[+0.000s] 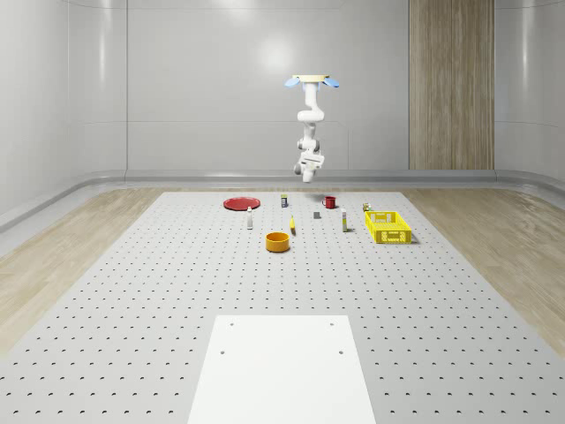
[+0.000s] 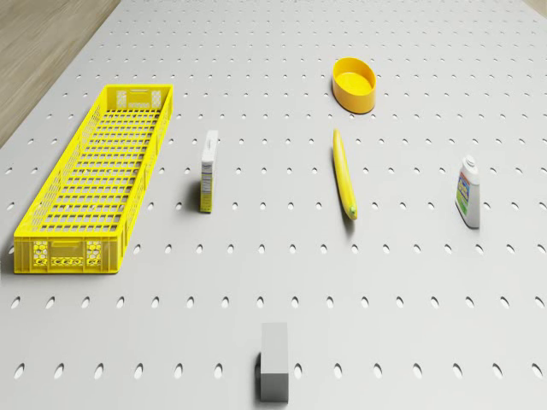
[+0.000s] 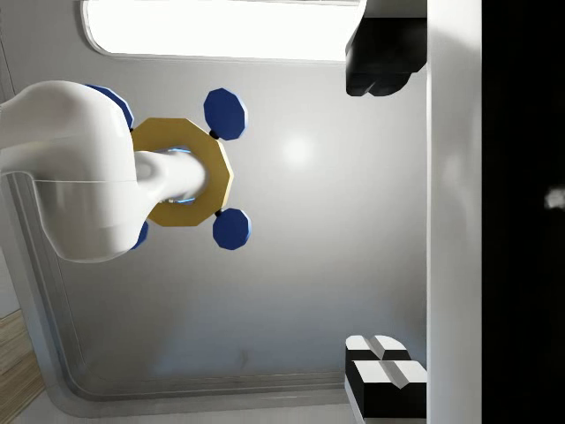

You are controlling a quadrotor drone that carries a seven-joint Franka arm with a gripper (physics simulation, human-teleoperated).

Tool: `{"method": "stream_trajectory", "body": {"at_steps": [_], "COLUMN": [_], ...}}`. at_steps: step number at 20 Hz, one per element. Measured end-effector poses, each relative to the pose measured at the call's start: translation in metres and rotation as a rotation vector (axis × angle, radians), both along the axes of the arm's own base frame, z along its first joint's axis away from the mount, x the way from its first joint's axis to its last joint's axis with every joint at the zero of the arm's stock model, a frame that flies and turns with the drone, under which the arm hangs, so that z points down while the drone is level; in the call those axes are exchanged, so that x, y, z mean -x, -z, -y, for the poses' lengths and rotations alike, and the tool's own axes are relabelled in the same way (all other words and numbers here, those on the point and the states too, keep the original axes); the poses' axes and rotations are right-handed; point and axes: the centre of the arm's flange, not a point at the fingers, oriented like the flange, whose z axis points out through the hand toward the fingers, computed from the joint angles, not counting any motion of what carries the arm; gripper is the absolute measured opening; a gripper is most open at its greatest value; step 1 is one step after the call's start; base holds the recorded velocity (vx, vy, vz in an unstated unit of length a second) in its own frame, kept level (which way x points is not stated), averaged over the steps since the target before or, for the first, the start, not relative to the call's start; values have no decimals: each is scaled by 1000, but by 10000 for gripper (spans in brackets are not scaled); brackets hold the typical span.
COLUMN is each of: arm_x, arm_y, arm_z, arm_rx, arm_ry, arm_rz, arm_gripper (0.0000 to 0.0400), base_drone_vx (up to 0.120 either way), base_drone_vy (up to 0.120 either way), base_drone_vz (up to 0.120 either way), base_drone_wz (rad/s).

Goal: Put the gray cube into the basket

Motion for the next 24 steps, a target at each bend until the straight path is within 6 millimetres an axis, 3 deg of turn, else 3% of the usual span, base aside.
{"method": "stream_trajectory", "body": {"at_steps": [4, 7, 12, 17, 20, 24], "arm_x": [0, 0, -3, -5, -6, -6], "arm_y": [9, 27, 97, 167, 185, 194], "arm_z": [-22, -46, -74, -44, -20, 3], "arm_rx": [240, 541, 1310, 2098, 2410, 2651], "arm_ry": [7, 17, 42, 70, 79, 82], "arm_rz": [2, 3, 3, 0, -2, -3], "arm_gripper": [400, 400, 400, 400, 400, 400], "base_drone_vx": [120, 120, 120, 120, 120, 120], "base_drone_vy": [0, 0, 0, 0, 0, 0], "base_drone_vz": [-40, -80, -120, -120, -120, -120], "base_drone_wz": [0, 0, 0, 0, 0, 0]}}
